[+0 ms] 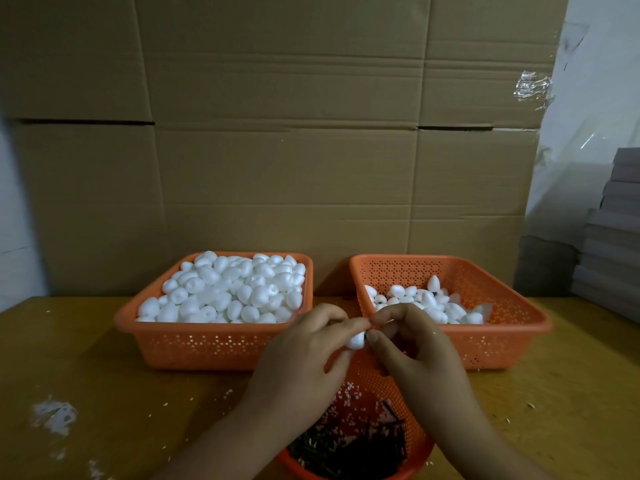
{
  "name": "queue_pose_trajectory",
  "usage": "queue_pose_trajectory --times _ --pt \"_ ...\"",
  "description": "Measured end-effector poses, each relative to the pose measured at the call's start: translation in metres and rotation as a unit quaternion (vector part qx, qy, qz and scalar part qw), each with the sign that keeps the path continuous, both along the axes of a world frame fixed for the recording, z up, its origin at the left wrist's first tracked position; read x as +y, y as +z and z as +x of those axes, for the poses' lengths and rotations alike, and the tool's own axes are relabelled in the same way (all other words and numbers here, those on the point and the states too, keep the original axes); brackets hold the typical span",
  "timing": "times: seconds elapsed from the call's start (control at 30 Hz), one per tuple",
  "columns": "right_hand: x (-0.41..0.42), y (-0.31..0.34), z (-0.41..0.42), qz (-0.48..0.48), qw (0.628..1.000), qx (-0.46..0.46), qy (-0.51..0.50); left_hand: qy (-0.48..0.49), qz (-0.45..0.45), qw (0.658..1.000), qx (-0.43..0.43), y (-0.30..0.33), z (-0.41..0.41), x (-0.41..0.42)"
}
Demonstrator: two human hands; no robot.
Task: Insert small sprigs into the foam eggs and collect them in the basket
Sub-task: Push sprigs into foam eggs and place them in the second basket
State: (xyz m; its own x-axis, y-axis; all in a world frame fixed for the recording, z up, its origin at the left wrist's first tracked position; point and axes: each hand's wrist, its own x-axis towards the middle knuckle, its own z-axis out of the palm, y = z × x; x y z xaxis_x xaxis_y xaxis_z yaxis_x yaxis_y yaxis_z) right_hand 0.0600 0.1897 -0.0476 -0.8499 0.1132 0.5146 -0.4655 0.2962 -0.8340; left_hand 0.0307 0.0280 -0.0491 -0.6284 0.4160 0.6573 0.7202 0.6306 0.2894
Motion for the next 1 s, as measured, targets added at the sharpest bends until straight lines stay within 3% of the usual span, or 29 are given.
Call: queue_pose_trajectory --times 0.23,0.57,1.0 --pt "0.003 -0.004 -0.002 0.042 0.999 0.013 -0.006 0.006 -0.023 1.000 0.005 0.003 0.004 0.000" --pt "0.005 -0.002 -0.006 -0.029 0.999 -0.019 0.027 0.022 0.018 0.999 -0.017 0.003 0.001 -0.001" --pt "0.007 -0.007 -0.010 0.000 0.998 -0.060 -0.019 0.004 0.077 0.995 -0.059 -0.010 -0.005 0.000"
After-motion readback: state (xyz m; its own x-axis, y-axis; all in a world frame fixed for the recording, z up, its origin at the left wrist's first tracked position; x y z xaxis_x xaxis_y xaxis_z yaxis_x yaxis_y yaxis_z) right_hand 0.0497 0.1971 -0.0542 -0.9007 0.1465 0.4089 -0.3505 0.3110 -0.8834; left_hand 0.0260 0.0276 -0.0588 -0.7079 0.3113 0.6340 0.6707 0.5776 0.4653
